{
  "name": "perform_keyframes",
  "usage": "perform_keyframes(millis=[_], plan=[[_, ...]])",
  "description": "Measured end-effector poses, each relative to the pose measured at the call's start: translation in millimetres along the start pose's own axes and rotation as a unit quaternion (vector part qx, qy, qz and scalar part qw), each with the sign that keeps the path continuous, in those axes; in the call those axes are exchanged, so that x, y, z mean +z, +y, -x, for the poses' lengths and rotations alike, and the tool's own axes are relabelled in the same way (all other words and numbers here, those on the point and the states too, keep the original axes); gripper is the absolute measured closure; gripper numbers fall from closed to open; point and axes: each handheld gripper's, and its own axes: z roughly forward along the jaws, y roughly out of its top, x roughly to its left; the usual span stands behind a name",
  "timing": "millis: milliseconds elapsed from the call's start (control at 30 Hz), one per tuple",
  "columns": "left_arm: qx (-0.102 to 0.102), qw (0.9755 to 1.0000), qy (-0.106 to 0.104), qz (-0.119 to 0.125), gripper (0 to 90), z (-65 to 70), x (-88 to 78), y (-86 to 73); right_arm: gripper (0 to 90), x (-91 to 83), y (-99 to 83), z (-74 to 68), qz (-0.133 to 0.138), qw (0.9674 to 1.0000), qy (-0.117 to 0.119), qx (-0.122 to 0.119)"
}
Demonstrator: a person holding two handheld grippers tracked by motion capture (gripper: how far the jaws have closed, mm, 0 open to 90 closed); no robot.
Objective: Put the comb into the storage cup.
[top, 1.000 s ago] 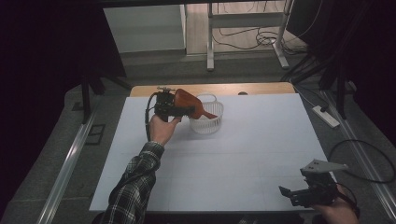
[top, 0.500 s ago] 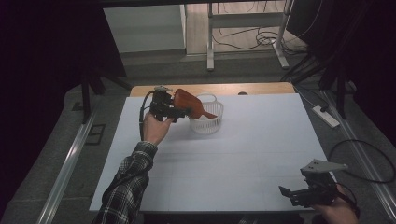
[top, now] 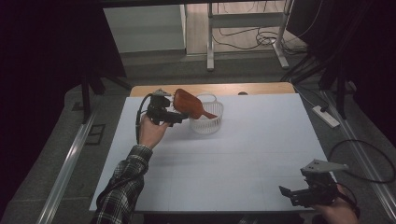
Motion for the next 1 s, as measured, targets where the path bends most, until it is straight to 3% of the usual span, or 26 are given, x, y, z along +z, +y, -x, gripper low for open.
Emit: perform_keyframes(millis=[200, 1000], plan=[[0.004, 1.0000, 0.005, 0.001, 0.0, 1.8, -6.8, -6.7, 0.0, -1.0, -0.3, 1.2, 0.004, 1.0000, 0.000, 0.004], [0.000, 0.9999, -0.013, 0.005, 0.0, 4.9, -20.1, -36.7, 0.0, -0.9, -0.1, 1.1, 0.004, 1.0000, 0.002, 0.004]])
